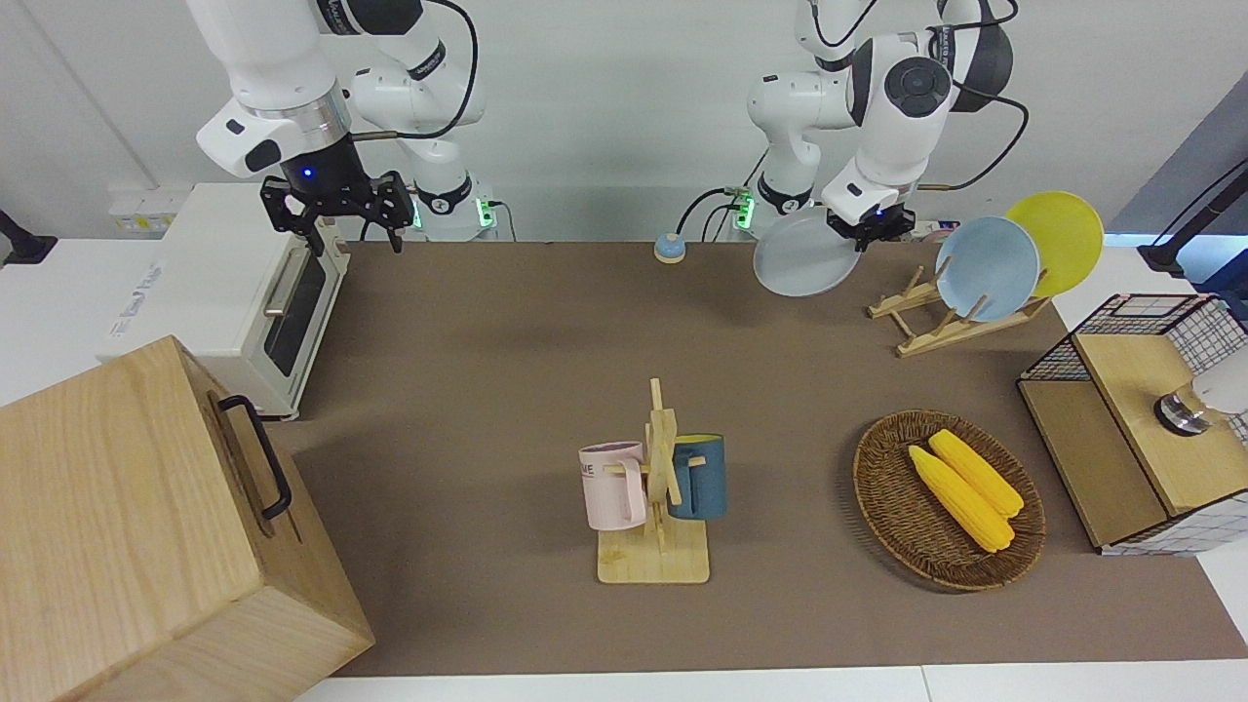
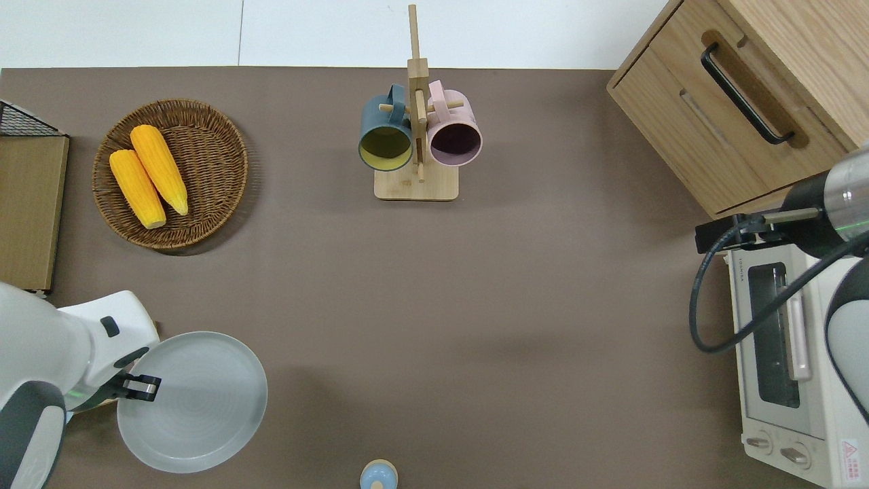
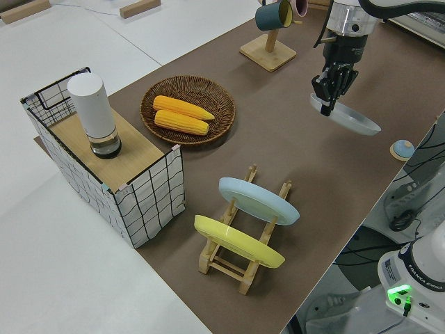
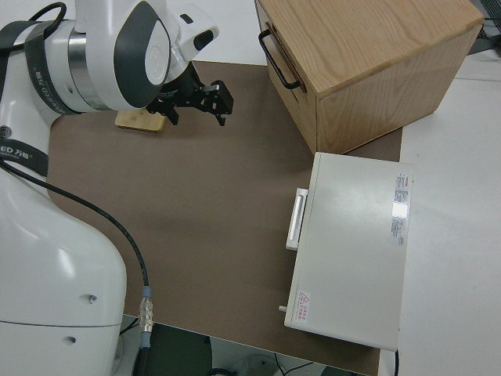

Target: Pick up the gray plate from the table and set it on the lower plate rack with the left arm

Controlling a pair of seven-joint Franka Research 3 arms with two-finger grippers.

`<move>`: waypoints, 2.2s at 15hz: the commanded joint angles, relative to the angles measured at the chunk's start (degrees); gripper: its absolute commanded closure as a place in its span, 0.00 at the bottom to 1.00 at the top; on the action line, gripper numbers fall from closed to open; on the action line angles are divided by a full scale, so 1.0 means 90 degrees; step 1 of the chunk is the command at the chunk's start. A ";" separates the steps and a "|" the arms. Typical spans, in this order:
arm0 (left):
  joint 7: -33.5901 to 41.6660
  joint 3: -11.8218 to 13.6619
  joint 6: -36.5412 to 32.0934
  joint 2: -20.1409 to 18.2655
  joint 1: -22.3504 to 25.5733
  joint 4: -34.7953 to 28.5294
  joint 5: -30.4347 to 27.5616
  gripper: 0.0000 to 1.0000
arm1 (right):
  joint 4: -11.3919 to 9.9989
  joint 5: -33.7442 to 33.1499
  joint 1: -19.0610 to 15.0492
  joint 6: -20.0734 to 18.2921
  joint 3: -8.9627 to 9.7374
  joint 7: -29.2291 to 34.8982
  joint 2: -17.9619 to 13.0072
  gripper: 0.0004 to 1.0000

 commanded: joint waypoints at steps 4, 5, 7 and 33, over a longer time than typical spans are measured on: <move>-0.0457 -0.0007 -0.0343 -0.0079 0.0180 0.0135 0.1026 1.00 | 0.0136 -0.0019 -0.0142 -0.0102 0.0130 0.0084 0.0060 0.02; -0.0710 -0.0036 -0.0421 -0.0088 0.0160 0.0135 0.1220 1.00 | 0.0127 -0.0019 -0.0142 -0.0102 0.0130 0.0084 0.0060 0.02; -0.1227 -0.0095 -0.0616 -0.0089 0.0092 0.0116 0.1660 1.00 | 0.0136 -0.0019 -0.0142 -0.0102 0.0130 0.0084 0.0060 0.02; -0.4276 -0.0144 -0.0003 0.0097 0.0111 -0.0851 0.3888 1.00 | 0.0126 -0.0019 -0.0142 -0.0102 0.0130 0.0084 0.0060 0.02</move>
